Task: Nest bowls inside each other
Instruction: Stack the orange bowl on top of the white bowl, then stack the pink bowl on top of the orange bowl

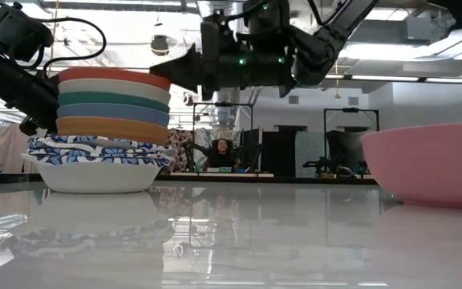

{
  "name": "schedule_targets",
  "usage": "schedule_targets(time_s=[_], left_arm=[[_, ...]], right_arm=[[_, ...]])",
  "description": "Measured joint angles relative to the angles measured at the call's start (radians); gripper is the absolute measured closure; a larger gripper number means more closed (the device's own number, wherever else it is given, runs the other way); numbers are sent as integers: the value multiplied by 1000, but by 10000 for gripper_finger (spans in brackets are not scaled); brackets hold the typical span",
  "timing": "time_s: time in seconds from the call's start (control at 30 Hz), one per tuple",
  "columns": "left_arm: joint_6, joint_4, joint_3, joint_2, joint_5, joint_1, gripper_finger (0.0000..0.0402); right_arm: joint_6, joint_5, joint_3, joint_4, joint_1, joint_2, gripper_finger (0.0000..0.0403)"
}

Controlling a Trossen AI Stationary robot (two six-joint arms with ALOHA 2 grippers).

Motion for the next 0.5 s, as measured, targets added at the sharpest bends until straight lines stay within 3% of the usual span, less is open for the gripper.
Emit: schedule_targets(time_s=[0.5], left_arm=[[-9,0,0,0,0,0,401]], right_arm=[[-9,2,0,-84,3,-43,390]])
